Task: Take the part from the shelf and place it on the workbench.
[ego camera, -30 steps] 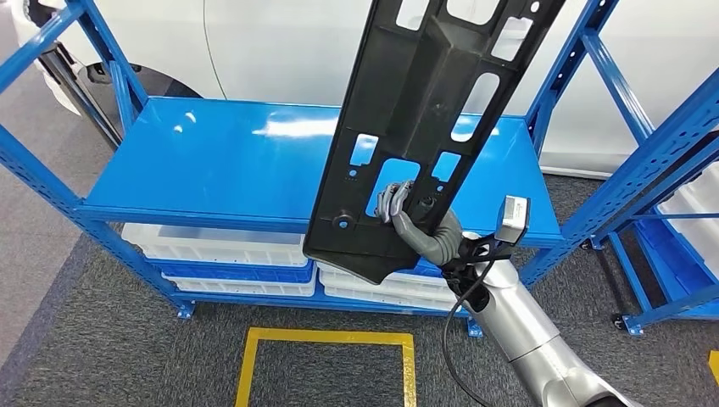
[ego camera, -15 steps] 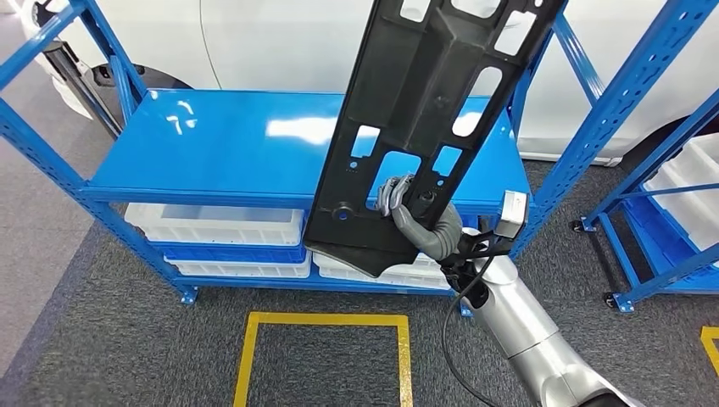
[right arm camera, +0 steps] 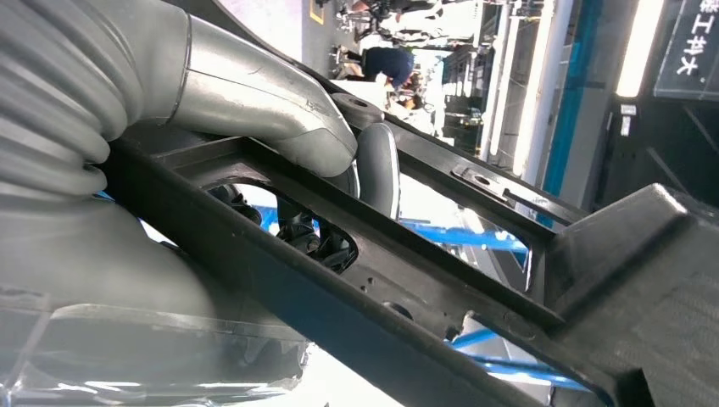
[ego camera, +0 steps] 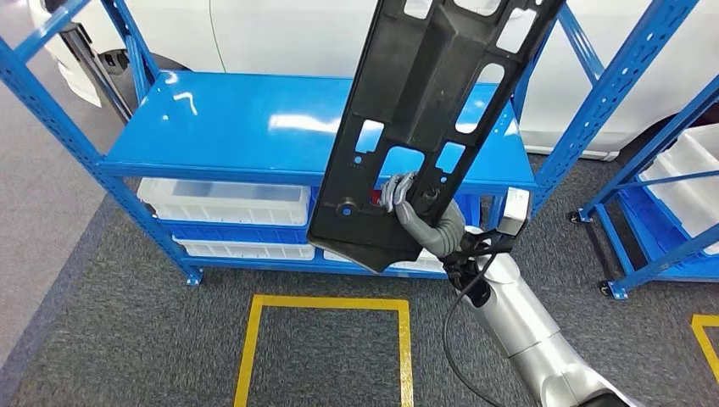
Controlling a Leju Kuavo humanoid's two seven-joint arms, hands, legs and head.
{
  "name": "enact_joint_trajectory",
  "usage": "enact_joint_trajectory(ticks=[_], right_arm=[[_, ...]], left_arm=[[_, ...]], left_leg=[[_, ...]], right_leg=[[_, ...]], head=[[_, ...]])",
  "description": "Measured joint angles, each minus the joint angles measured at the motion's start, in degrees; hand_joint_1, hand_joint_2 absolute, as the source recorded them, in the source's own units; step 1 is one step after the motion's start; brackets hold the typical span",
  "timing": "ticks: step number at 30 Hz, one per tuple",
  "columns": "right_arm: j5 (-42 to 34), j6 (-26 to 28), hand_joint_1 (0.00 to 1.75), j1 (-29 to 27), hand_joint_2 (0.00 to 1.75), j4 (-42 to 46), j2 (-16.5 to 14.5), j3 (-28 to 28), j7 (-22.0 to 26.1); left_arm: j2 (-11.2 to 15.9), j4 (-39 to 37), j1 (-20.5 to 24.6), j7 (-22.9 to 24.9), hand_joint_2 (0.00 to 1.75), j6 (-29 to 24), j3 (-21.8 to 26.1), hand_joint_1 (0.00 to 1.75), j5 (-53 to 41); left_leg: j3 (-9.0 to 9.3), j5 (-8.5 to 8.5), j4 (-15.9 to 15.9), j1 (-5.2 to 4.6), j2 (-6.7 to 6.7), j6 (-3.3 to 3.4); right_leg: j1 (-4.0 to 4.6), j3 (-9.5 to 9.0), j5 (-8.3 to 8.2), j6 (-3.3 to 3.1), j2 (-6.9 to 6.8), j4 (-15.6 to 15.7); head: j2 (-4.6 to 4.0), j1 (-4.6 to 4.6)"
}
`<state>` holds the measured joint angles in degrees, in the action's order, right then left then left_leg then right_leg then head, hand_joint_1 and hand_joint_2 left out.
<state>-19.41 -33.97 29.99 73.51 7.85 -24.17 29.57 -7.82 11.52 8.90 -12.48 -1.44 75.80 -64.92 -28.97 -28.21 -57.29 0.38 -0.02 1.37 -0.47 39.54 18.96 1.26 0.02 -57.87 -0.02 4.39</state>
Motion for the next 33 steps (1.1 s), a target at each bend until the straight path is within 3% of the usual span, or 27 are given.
enact_joint_trajectory(ticks=[1,2,3,5,6,7,9,10,12,13,15,16,17,18,19,21,22,24,25,27,29,32,33], right_arm=[[0.00,0.00,1.75,0.00,1.75,0.00,0.00,0.00,0.00],[0.00,-0.02,1.75,-0.01,1.75,-0.02,0.00,0.05,-0.01],[-0.01,-0.05,1.75,-0.02,1.75,-0.06,0.00,0.13,-0.01],[-0.04,-0.14,1.75,-0.16,1.75,-0.27,0.01,0.43,-0.04],[-0.11,-0.21,1.75,-0.26,1.75,-0.41,0.02,0.63,-0.07],[-0.19,-0.27,1.75,-0.35,1.75,-0.51,0.03,0.91,-0.10],[-0.37,-0.38,1.75,-0.43,1.75,-0.56,0.05,1.44,-0.14],[-0.41,-0.39,1.75,-0.44,1.75,-0.53,0.08,1.61,-0.13],[-0.45,-0.40,1.75,-0.53,1.75,-0.53,0.13,1.74,-0.11],[-0.45,-0.42,1.75,-0.55,1.75,-0.52,0.14,1.77,-0.13],[-0.46,-0.43,1.75,-0.64,1.75,-0.52,0.15,1.80,-0.15],[-0.50,-0.44,1.75,-0.73,1.75,-0.51,0.15,1.81,-0.15],[-0.55,-0.45,1.75,-0.86,1.75,-0.51,0.16,1.82,-0.15],[-0.64,-0.46,1.75,-1.00,1.75,-0.51,0.17,1.83,-0.17],[-0.75,-0.48,1.75,-1.13,1.75,-0.50,0.19,1.84,-0.20],[-0.96,-0.48,1.75,-1.31,1.75,-0.48,0.24,1.90,-0.31],[-1.02,-0.46,1.75,-1.38,1.75,-0.36,0.27,1.97,-0.36],[-1.11,-0.45,1.75,-1.54,1.75,0.10,0.45,2.27,-0.42],[-1.15,-0.45,1.75,-1.62,1.75,0.36,0.55,2.42,-0.43],[-1.21,-0.45,1.75,-1.82,1.75,0.70,0.68,2.61,-0.48],[-1.18,-0.37,1.75,-2.06,1.75,0.96,0.78,2.78,-0.64],[-0.85,0.01,1.75,-2.33,1.75,1.17,0.91,2.93,-1.06],[-0.71,0.15,1.75,-2.51,1.75,1.20,0.95,2.93,-1.16]], left_arm=[[0.00,0.00,0.00,0.00,1.75,0.00,0.00,0.00,0.00],[0.01,0.00,0.05,0.02,1.75,0.00,0.00,0.00,0.00],[0.01,0.00,0.10,0.05,1.75,0.00,0.00,0.00,-0.01],[0.02,0.00,0.20,0.12,1.75,0.04,0.00,0.00,-0.04],[0.02,0.00,0.21,0.13,1.75,0.10,-0.01,0.00,-0.16],[-0.01,0.00,0.22,0.13,1.75,0.19,-0.03,0.00,-0.31],[-0.06,0.00,0.22,0.13,1.75,0.39,-0.12,0.00,-0.62],[-0.09,0.00,0.23,0.15,1.75,0.48,-0.16,0.00,-0.70],[-0.11,0.00,0.22,0.21,1.75,0.58,-0.22,0.00,-0.75],[-0.13,0.00,0.20,0.25,1.75,0.61,-0.23,0.00,-0.76],[-0.13,0.00,0.20,0.29,1.75,0.64,-0.26,0.00,-0.78],[-0.13,0.00,0.20,0.31,1.75,0.64,-0.27,0.00,-0.82],[-0.13,0.00,0.21,0.31,1.75,0.65,-0.30,0.00,-0.87],[-0.13,0.00,0.21,0.32,1.75,0.66,-0.32,0.00,-0.92],[-0.13,0.00,0.21,0.32,1.75,0.66,-0.34,0.00,-0.96],[-0.13,0.00,0.23,0.03,1.75,0.56,-0.42,0.00,-1.02],[-0.13,0.00,0.28,-0.32,1.75,0.40,-0.52,0.00,-1.05],[-0.13,0.00,0.40,-1.25,1.75,-0.12,-0.82,0.00,-1.09],[-0.13,0.00,0.45,-1.59,1.75,-0.52,-0.96,0.00,-1.10],[-0.11,0.00,0.46,-1.89,1.75,-1.39,-1.11,0.00,-1.18],[-0.10,0.00,0.51,-1.93,1.75,-2.09,-1.23,0.00,-1.32],[-0.07,0.00,0.49,-1.96,1.75,-2.39,-1.34,0.00,-1.67],[-0.07,0.00,0.45,-1.96,1.75,-2.40,-1.37,0.00,-1.75]], left_leg=[[0.00,0.01,0.00,0.00,0.00,0.01],[-0.24,0.28,0.00,-0.04,0.04,0.17],[-0.67,0.70,0.00,-0.10,0.10,0.40],[-3.12,2.70,-0.10,-0.36,0.28,0.86],[-5.05,4.14,-0.22,-0.51,0.34,0.86],[-6.94,5.60,-0.40,-0.71,0.36,0.68],[-9.05,7.86,-0.42,-0.77,0.39,0.11],[-9.19,8.53,-0.29,-0.69,0.41,-0.22],[-9.47,9.16,-0.02,-0.50,0.37,-0.86],[-9.94,8.06,-0.78,-0.48,0.31,-1.14],[-11.52,2.90,-5.47,-0.31,0.21,-1.61],[-12.41,-0.07,-9.22,-0.21,0.20,-1.82],[-13.06,-1.99,-12.91,-0.09,0.21,-2.02],[-13.18,-2.49,-15.73,0.03,0.21,-2.21],[-12.63,-1.67,-17.07,0.15,0.22,-2.37],[-8.84,1.51,-14.07,0.43,0.22,-2.64],[-5.89,1.49,-10.21,0.54,0.18,-2.72],[-0.85,-0.47,-2.72,0.43,-0.05,-2.32],[0.29,-1.57,-0.74,0.30,-0.15,-1.96],[0.44,-1.19,-0.10,0.15,-0.09,-1.03],[0.14,-0.41,-0.04,0.12,0.16,-0.17],[-0.88,0.54,-0.07,-0.19,0.30,0.52],[-1.24,0.77,-0.10,-0.35,0.14,0.59]], right_leg=[[-0.01,0.01,0.03,0.00,0.00,-0.01],[-0.05,0.32,1.20,0.07,0.00,-0.72],[-0.11,0.86,3.20,0.18,0.00,-2.24],[-0.22,2.54,8.91,0.57,0.00,-10.38],[-0.18,0.79,9.59,0.44,0.00,-11.80],[0.04,-2.79,10.43,0.07,-0.04,-10.04],[0.60,-10.38,10.07,-0.86,-0.12,-1.51],[0.88,-11.79,10.77,-1.16,-0.14,0.85],[0.92,-11.16,9.56,-1.73,-0.21,1.24],[0.79,-10.67,8.85,-2.12,-0.30,1.52],[0.58,-9.24,7.22,-2.74,-0.45,1.83],[0.59,-8.32,6.48,-2.89,-0.43,1.80],[0.61,-7.39,5.77,-2.88,-0.43,1.75],[0.61,-6.37,5.03,-2.80,-0.43,1.65],[0.56,-5.28,4.32,-2.67,-0.42,1.48],[0.40,-3.03,3.05,-2.22,-0.34,0.97],[0.33,-2.05,2.56,-1.89,-0.27,0.65],[0.40,-0.99,1.80,-1.22,-0.20,0.16],[0.44,-0.87,1.42,-0.90,-0.21,0.07],[0.31,-0.84,0.90,-0.27,-0.17,0.03],[0.00,0.13,2.66,0.28,-0.10,-2.11],[-0.14,4.26,8.95,0.72,-0.08,-12.91],[-0.11,5.25,10.09,0.68,-0.08,-15.92]], head=[[0.00,0.00],[0.00,0.00],[0.00,0.00],[0.00,0.01],[0.00,0.02],[0.00,0.02],[0.00,0.02],[0.00,0.02],[0.00,0.02],[0.00,0.02],[0.00,0.02],[0.00,0.02],[0.00,0.02],[0.00,0.02],[0.00,0.02],[0.00,0.02],[0.00,0.03],[0.00,0.01],[0.00,0.01],[0.00,0.00],[0.00,0.00],[0.00,0.00],[0.00,0.00]])
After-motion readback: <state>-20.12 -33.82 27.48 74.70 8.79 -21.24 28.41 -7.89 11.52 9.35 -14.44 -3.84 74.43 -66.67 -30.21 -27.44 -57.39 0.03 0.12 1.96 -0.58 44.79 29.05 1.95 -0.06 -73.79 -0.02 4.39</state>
